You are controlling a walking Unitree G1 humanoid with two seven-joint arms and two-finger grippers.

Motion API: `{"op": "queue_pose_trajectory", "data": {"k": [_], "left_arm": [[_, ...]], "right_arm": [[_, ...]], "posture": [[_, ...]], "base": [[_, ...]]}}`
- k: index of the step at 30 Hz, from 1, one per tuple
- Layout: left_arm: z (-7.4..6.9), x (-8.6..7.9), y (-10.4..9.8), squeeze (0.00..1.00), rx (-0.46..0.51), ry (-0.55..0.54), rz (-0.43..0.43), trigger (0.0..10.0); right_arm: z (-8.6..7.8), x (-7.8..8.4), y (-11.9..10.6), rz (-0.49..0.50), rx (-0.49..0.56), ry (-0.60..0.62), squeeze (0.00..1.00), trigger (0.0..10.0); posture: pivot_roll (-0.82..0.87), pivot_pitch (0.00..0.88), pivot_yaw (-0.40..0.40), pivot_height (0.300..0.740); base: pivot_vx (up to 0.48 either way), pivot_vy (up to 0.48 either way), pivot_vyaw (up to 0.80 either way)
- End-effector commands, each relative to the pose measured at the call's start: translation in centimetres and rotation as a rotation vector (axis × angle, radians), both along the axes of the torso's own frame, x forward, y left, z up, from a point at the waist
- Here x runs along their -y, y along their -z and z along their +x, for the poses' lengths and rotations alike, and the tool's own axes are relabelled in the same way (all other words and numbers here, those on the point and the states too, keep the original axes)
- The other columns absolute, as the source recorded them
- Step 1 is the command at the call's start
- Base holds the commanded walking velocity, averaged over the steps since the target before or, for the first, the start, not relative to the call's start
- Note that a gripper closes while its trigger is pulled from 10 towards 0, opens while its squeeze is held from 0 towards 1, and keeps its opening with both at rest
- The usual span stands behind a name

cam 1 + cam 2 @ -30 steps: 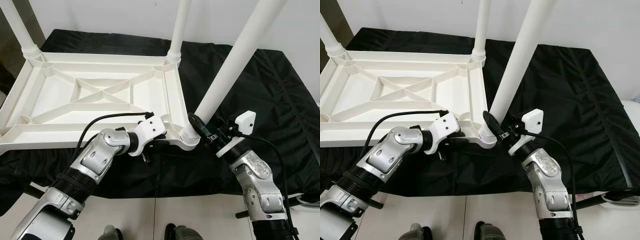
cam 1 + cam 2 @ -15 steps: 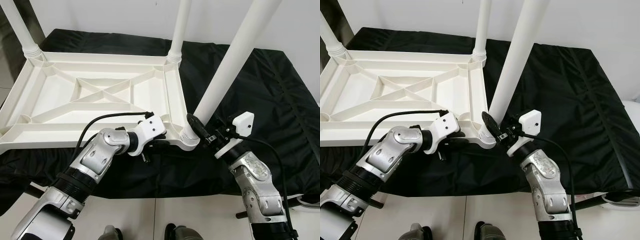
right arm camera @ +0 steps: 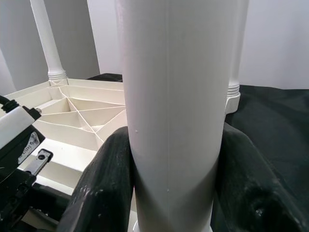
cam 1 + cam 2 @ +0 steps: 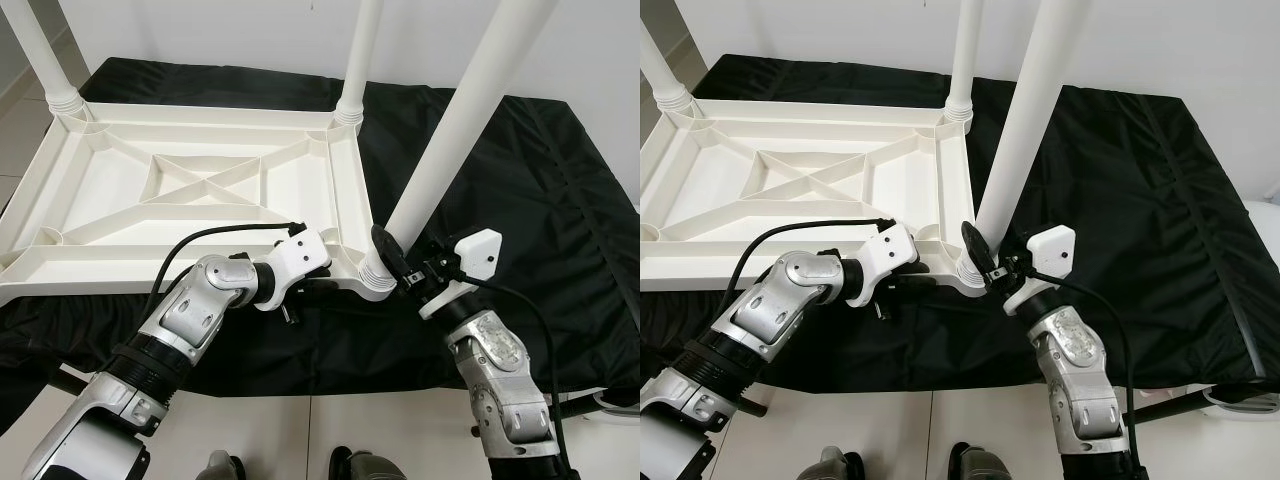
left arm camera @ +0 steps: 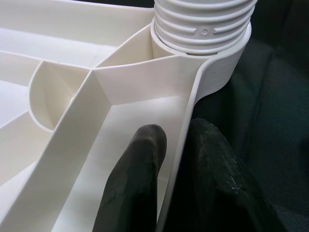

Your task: Building children table

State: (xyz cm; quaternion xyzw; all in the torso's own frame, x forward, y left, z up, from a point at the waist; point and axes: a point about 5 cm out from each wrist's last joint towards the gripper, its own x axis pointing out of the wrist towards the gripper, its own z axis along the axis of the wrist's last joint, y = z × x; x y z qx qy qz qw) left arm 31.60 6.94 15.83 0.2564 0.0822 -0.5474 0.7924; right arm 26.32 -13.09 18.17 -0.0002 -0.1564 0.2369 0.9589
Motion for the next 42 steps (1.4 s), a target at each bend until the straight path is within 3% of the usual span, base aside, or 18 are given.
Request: {"op": "queue_pose_trajectory", "data": {"k": [1, 16, 18, 25, 34, 42], "left_arm": [[-0.1, 0.6, 0.0, 0.0, -0.003, 0.049, 0.023, 10.0], [-0.2, 0.6, 0.1, 0.0, -0.003, 0.054, 0.025, 10.0], [-0.2, 0.6, 0.1, 0.0, -0.003, 0.056, 0.024, 10.0], [-0.3, 0.6, 0.1, 0.0, -0.003, 0.058, 0.025, 10.0], [-0.3, 0.5, 0.0, 0.0, -0.006, 0.063, 0.028, 10.0], [-0.3, 0.4, 0.0, 0.0, -0.007, 0.066, 0.03, 10.0]], "right_arm": [[0.0, -0.2, 2.6, -0.034, -0.131, 0.016, 0.0, 10.0], [-0.2, -0.1, 2.5, -0.026, -0.113, 0.189, 0.0, 10.0], [-0.1, 0.0, 2.7, -0.025, -0.119, 0.254, 0.0, 10.0], [-0.1, -0.1, 2.6, -0.018, -0.119, 0.296, 0.0, 10.0], [0.1, 0.4, 2.8, 0.006, -0.144, 0.449, 0.0, 10.0], [0.1, 1.7, 3.2, 0.03, -0.184, 0.681, 0.0, 10.0]], "posture": [[-0.08, 0.155, -0.038, 0.74], [-0.07, 0.148, -0.038, 0.74], [-0.07, 0.147, -0.038, 0.74], [-0.07, 0.15, -0.037, 0.74], [-0.07, 0.158, -0.032, 0.74], [-0.06, 0.163, -0.029, 0.74]], "base": [[0.0, 0.0, 0.0], [0.0, 0.0, 0.0], [0.0, 0.0, 0.0], [0.0, 0.0, 0.0], [0.0, 0.0, 0.0], [0.0, 0.0, 0.0]]}}
